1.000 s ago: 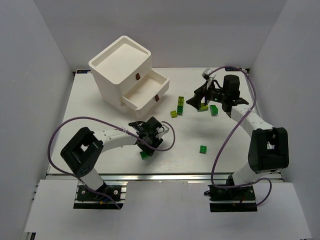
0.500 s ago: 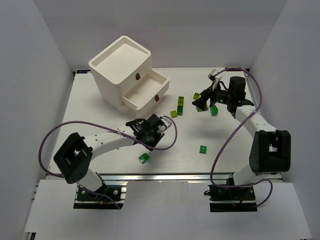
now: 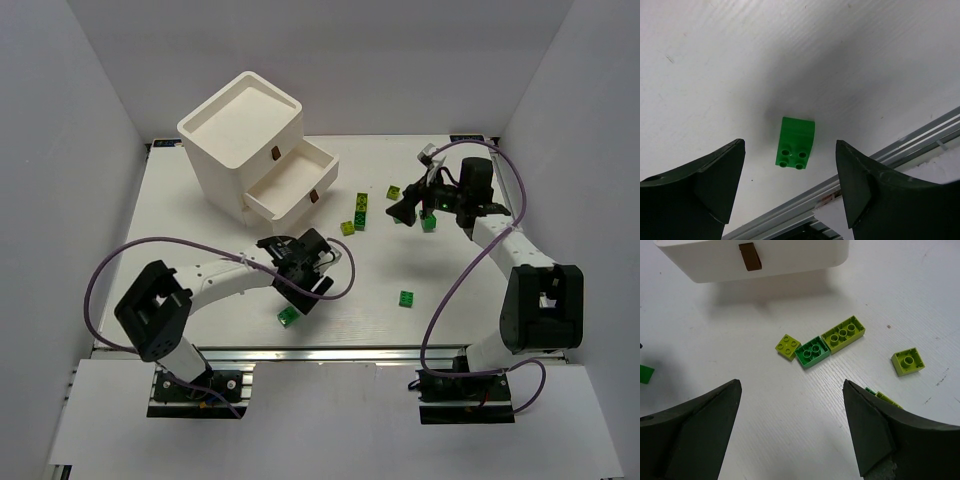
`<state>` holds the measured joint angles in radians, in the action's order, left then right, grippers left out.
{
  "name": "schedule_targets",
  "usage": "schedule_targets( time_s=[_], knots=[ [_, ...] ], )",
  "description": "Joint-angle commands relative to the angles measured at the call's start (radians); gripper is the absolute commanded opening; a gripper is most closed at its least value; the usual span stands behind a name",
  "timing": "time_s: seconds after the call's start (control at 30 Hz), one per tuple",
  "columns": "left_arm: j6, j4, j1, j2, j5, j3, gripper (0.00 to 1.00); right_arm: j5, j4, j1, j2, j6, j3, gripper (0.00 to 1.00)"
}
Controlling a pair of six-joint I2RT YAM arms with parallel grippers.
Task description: Sort the legos into containers by color
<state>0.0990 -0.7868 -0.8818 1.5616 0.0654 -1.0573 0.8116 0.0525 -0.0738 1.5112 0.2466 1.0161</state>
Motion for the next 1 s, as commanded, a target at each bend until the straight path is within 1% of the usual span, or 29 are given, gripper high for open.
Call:
schedule_targets(
  time_s=[0.0,0.13,0.27,0.33,0.4,0.43,0.5,0.53,0.6,0.63,0.67,0.7,0.73,0.77,0.83,0.87,0.9,0.93,0.97],
  knots=[
    [0.010,-0.014,-0.009,0.026,-0.013,0.013,0.82,0.017,0.021,0.008,-0.031,0.008,-0.002,0.87],
    [0.022,0.003,-0.009,0.067,-0.022,0.033,0.81,0.021,0.017,0.012,-0.029,0.003,-0.002,0.87],
    [0.045,0.014,-0.019,0.106,0.005,0.049,0.78,0.020,0.018,0.012,-0.034,0.000,-0.004,0.87],
    [0.057,0.017,-0.019,0.112,0.039,0.052,0.74,0.020,0.018,0.017,-0.034,-0.001,-0.007,0.87],
    [0.057,0.017,-0.019,0.118,0.039,0.054,0.68,0.018,0.018,0.022,-0.036,-0.001,-0.008,0.88],
    [0.056,0.018,-0.019,0.120,0.034,0.054,0.58,0.018,0.017,0.022,-0.034,-0.003,-0.008,0.88],
    [0.059,0.018,-0.019,0.118,0.030,0.051,0.47,0.017,0.018,0.023,-0.036,0.000,-0.008,0.87],
    [0.062,0.018,-0.019,0.115,0.031,0.051,0.37,0.017,0.018,0.020,-0.036,0.000,-0.008,0.87],
    [0.077,0.001,-0.019,0.091,0.046,0.025,0.25,0.018,0.011,0.023,-0.036,0.008,-0.007,0.87],
    [0.091,-0.011,-0.010,0.060,0.059,-0.009,0.15,0.017,0.001,0.023,-0.039,0.019,-0.007,0.87],
    [0.097,-0.014,0.004,0.060,0.057,-0.030,0.13,0.017,0.001,0.023,-0.039,0.023,-0.007,0.87],
    [0.113,-0.012,0.004,0.014,0.056,-0.055,0.09,0.017,-0.011,0.023,-0.040,0.031,-0.007,0.86],
    [0.116,0.003,0.018,-0.010,0.089,-0.078,0.08,0.015,-0.019,0.022,-0.039,0.040,-0.008,0.85],
    [0.117,0.017,0.027,-0.030,0.111,-0.133,0.04,-0.027,-0.022,0.019,-0.040,0.040,-0.013,0.79],
    [0.126,0.029,0.047,-0.057,0.154,-0.200,0.01,-0.046,-0.038,0.012,-0.029,0.043,-0.017,0.65],
    [0.127,0.027,0.076,-0.051,0.181,-0.242,0.00,-0.055,-0.051,0.011,-0.025,0.049,-0.017,0.42],
    [0.120,0.026,0.092,-0.040,0.192,-0.326,0.00,-0.063,-0.051,0.009,-0.020,0.066,-0.017,0.27],
    [0.111,0.027,0.107,-0.011,0.200,-0.367,0.00,-0.068,-0.106,0.008,-0.014,0.083,-0.016,0.15],
    [0.094,0.031,0.137,0.003,0.224,-0.441,0.00,-0.071,-0.121,0.006,-0.016,0.097,-0.020,0.01]
  ],
)
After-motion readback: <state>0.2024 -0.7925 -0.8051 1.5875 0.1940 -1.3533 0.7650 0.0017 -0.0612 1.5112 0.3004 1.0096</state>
